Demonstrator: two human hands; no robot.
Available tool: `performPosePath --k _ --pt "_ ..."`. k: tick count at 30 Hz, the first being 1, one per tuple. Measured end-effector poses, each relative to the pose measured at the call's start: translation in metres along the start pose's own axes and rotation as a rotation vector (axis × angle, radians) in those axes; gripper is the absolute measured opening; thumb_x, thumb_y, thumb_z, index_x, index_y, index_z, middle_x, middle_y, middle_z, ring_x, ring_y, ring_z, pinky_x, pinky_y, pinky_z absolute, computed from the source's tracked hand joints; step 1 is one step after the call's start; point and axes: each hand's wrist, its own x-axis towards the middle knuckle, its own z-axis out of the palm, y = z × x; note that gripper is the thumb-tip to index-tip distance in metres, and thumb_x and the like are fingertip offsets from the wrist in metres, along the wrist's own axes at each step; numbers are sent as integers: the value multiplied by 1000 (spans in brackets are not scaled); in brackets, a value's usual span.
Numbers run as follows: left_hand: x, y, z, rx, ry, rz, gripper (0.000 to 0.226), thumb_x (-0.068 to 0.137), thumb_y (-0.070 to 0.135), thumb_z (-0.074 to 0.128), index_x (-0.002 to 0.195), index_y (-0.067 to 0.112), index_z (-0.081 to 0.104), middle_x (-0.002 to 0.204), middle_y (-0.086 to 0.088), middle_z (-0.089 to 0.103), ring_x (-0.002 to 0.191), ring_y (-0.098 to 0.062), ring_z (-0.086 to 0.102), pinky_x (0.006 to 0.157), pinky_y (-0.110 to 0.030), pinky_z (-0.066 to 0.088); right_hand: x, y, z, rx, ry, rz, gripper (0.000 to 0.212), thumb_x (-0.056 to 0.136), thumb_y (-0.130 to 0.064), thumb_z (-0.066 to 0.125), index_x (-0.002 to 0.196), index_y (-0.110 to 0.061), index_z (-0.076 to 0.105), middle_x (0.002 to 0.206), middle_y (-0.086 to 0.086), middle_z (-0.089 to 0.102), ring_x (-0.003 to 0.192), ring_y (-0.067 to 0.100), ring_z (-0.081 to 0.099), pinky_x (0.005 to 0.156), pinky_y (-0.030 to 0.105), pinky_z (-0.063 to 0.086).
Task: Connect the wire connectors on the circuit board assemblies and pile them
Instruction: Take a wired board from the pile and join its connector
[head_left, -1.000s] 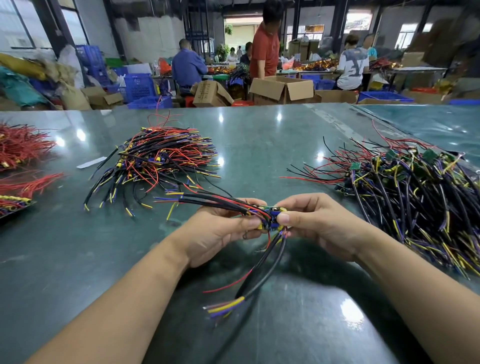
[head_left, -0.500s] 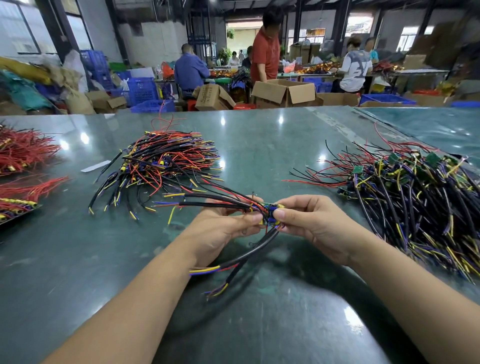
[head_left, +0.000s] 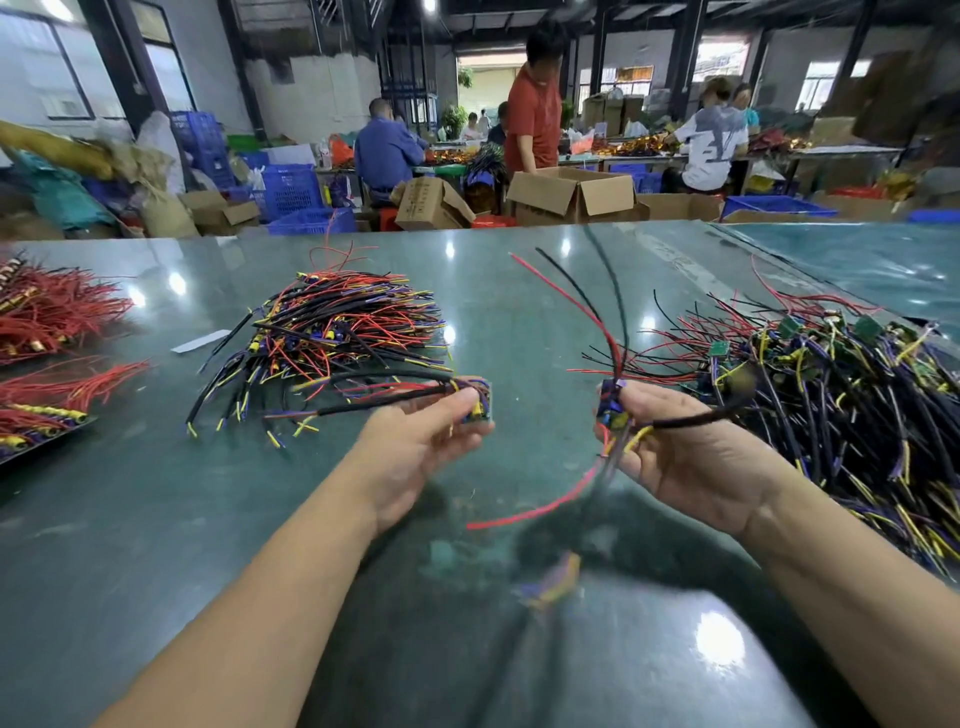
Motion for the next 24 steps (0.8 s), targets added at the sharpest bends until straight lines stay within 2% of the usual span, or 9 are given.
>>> performPosePath --k 2,5,9,13,15,17,19,21,24 --pt "8 -7 -8 581 219 174 15 89 25 63 76 19 68 77 5 68 71 -14 66 72 -24 51 4 3 1 -25 75 -21 8 69 -11 67 67 -11 75 69 4 70 57 8 66 57 19 56" --pt "8 -8 -24 1381 306 359 38 94 47 47 80 21 70 89 -5 71 97 -29 61 82 -31 39 8 8 5 -67 170 -28 8 67 -11 67 66 -10 75 68 5 70 52 6 63 56 18 56" --pt "8 -3 -39 1734 332 195 62 85 72 29 100 26 68 99 -9 69 106 -34 58 88 -35 46 11 10 7 33 302 -33 9 79 -7 66 87 -3 68 71 5 72 59 8 67 55 16 55" --pt "2 6 -40 1556 468 -67 74 80 80 29 101 20 67 107 -11 67 108 -35 59 87 -36 45 9 6 14 132 448 46 11 87 -5 61 76 -2 65 61 6 66 49 10 63 47 13 51" --pt "0 10 -32 1299 382 -110 73 83 78 30 74 17 70 75 -7 65 82 -29 62 74 -33 44 7 6 18 183 464 46 12 88 -2 58 78 1 65 65 9 65 56 14 64 50 14 53" --pt "-2 15 -16 766 237 -228 76 87 72 28 63 13 68 47 -1 45 46 -19 44 48 -22 34 7 7 22 267 444 16 11 88 2 56 81 5 64 72 12 65 72 19 65 54 17 56" --pt "-1 17 -7 241 115 -290 69 92 65 28 86 11 70 47 0 47 38 -12 38 40 -17 31 6 8 26 337 411 -24 8 87 6 55 84 8 62 78 14 64 83 22 64 60 22 58" --pt "-2 14 1 -143 58 -244 54 95 54 34 106 12 66 60 -3 59 45 -12 50 44 -19 44 6 11 28 337 376 -64 12 86 7 56 78 7 64 77 14 67 77 21 68 68 25 58" --pt "-7 5 15 -189 60 -145 25 97 23 45 108 11 64 68 -2 66 53 -9 58 52 -19 52 7 17 28 213 304 -134 12 81 7 58 75 0 64 75 9 71 71 15 71 78 25 56"
